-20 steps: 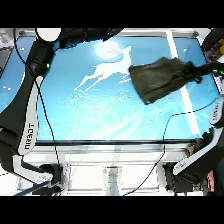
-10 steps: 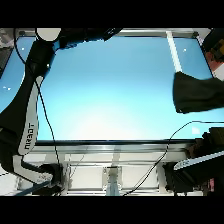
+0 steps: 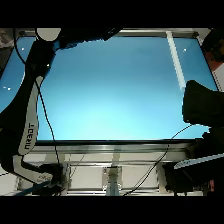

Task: Fold the clothes and pants, and hang the long-sleeved shirts on hangers.

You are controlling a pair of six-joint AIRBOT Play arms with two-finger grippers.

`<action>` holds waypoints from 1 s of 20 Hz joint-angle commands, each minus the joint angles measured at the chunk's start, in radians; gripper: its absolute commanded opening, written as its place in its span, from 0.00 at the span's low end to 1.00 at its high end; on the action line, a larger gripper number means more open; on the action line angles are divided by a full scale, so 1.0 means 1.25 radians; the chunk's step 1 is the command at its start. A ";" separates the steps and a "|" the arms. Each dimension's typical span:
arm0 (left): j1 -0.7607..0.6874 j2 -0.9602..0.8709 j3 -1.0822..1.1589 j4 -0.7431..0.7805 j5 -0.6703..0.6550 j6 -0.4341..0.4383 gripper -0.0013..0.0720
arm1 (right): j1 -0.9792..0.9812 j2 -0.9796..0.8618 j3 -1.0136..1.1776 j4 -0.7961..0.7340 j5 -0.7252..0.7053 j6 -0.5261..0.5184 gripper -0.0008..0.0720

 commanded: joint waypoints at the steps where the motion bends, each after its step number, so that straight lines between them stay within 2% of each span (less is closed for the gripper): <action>1: 0.002 0.001 0.000 0.000 0.000 0.013 0.60 | -0.003 0.020 0.018 -0.048 0.011 0.004 0.82; 4: 0.006 0.001 0.000 0.000 0.000 0.032 0.60 | -0.002 0.050 0.062 -0.015 -0.036 0.030 0.82; 6: 0.024 0.001 0.000 0.000 0.000 0.033 0.59 | -0.002 0.086 0.062 0.110 -0.098 0.040 0.78; 7: 0.040 0.002 0.000 0.000 -0.001 0.032 0.50 | -0.002 0.100 0.062 0.205 -0.121 0.039 0.62; 8: 0.061 0.005 0.000 0.000 -0.004 0.032 0.38 | 0.000 0.113 0.061 0.332 -0.135 0.035 0.37; 9: 0.087 0.011 0.000 0.000 -0.011 0.032 0.29 | 0.006 0.124 0.060 0.446 -0.145 0.031 0.19; 10: 0.114 0.020 0.000 0.000 -0.031 0.033 0.11 | 0.020 0.134 0.060 0.571 -0.151 0.002 0.05; 13: 0.206 0.064 0.000 0.002 -0.150 0.033 0.09 | 0.096 0.168 0.055 0.861 -0.175 -0.070 0.04; 15: 0.257 0.109 0.000 0.034 -0.234 0.029 0.09 | 0.168 0.194 0.055 0.973 -0.197 -0.085 0.04; 17: 0.294 0.162 0.000 0.085 -0.295 0.013 0.09 | 0.251 0.226 0.055 1.001 -0.198 -0.086 0.04; 20: 0.330 0.235 0.000 0.099 -0.359 -0.020 0.09 | 0.373 0.263 0.055 1.004 -0.197 -0.085 0.04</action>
